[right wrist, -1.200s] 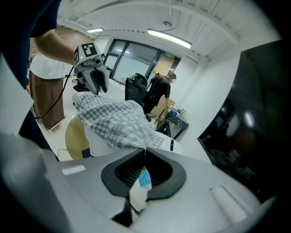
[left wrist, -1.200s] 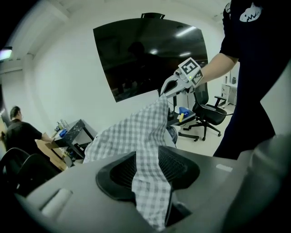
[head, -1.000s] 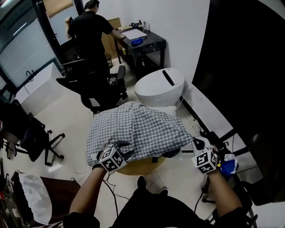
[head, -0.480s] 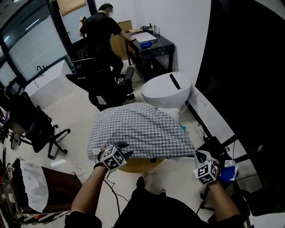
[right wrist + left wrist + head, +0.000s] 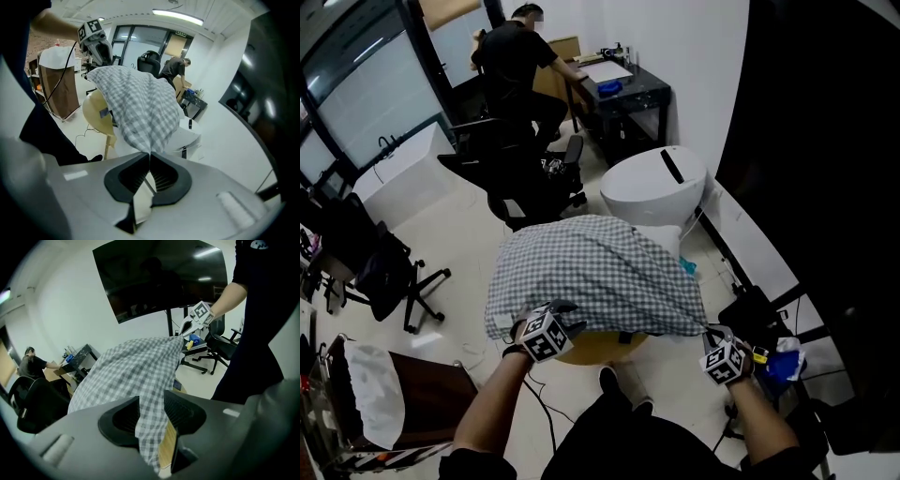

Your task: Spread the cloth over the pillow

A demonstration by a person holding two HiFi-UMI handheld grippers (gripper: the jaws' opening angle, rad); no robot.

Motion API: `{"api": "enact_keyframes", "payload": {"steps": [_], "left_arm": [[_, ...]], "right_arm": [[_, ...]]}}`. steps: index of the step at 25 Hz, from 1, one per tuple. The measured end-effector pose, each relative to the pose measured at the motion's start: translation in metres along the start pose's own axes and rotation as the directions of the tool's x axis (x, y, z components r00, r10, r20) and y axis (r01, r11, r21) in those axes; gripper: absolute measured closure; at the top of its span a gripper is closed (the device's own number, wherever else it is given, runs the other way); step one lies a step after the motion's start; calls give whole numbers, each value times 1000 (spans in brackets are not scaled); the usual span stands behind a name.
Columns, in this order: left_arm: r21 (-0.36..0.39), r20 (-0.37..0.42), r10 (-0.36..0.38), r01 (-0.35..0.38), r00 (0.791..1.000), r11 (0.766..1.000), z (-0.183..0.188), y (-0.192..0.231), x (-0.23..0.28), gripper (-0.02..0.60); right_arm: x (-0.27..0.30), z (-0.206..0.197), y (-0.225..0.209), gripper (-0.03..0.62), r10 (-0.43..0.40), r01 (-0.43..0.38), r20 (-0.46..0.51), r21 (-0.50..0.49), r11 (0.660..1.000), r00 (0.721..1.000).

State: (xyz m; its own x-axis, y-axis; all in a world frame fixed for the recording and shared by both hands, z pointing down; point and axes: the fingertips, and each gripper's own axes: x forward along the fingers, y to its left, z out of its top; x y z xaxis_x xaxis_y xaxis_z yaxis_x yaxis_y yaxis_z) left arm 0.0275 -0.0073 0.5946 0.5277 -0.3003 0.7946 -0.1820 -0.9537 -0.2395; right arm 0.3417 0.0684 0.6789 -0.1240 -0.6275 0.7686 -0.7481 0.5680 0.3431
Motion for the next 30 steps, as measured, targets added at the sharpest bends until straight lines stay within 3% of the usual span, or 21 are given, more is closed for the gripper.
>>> {"api": "enact_keyframes", "payload": {"steps": [8,11,14,20,23,30], "left_arm": [[74,75,-19,13,997,997,34,41,4,422],[107,113,-32,20,993,994,50,57,7,422],[132,155,-39,18,987,991,65,80,12,422],[194,217,-75,32,973,981,90,111,24,422],[241,217,-108,54,970,969,101,118,33,422],[289,201,-133,71,970,955,128,149,54,422]], "right_arm": [[33,-12,13,565,83,-78,-59,83,993,995],[34,-9,19,478,122,-116,-46,112,987,991],[31,-15,23,453,161,-154,-47,130,980,986],[14,-19,3,442,104,-92,-48,198,976,993],[4,5,-13,442,49,-46,-7,238,970,999],[-7,99,-56,442,2,-38,171,206,978,985]]}}
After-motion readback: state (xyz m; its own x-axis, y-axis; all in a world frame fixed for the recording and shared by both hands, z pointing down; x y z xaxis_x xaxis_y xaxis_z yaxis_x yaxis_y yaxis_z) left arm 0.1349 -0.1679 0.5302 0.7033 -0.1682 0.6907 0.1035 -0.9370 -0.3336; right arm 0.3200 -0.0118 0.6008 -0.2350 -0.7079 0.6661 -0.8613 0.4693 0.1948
